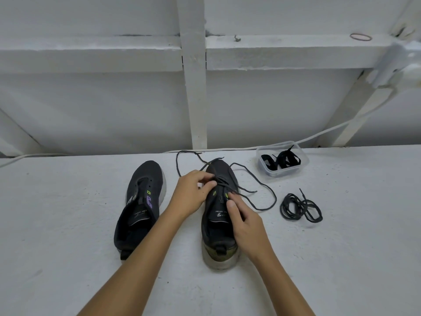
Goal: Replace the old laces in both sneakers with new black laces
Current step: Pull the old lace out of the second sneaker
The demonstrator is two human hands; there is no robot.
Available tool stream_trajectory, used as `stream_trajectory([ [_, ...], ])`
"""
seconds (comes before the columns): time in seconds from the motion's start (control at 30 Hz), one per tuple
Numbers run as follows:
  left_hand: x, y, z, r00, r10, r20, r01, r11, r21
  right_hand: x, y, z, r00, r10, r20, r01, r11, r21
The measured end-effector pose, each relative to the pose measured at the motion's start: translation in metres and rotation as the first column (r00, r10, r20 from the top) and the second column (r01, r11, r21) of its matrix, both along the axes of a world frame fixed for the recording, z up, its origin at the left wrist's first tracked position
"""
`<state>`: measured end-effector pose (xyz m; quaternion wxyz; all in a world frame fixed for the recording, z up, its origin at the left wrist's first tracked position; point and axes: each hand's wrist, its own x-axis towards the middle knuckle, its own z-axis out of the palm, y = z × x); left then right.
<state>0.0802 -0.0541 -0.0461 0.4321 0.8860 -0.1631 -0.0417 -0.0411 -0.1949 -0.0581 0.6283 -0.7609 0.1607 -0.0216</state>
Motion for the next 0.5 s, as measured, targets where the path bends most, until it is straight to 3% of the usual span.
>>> stream_trajectory([
  [0.1, -0.002, -0.002, -0.001, 0.994, 0.052, 0.100, -0.052, 0.999, 0.005, 0.000, 0.000, -0.001, 1.000, 0.009, -0.005, -0.009, 1.000, -0.005],
  [0.23, 0.010, -0.009, 0.010, 0.987, -0.093, 0.131, 0.052, 0.956, 0.288, 0.001, -0.001, 0.000, 0.999, 0.023, -0.022, -0.024, 0.999, -0.028],
  [0.37, 0.013, -0.001, 0.010, 0.997, -0.072, -0.037, 0.076, 0.993, 0.092, 0.001, -0.001, 0.002, 1.000, 0.007, -0.024, -0.008, 1.000, -0.013],
  [0.5, 0.013, 0.004, 0.009, 0.999, -0.005, -0.047, 0.005, 1.000, 0.007, 0.001, 0.000, 0.002, 1.000, 0.009, -0.028, -0.009, 1.000, -0.016],
])
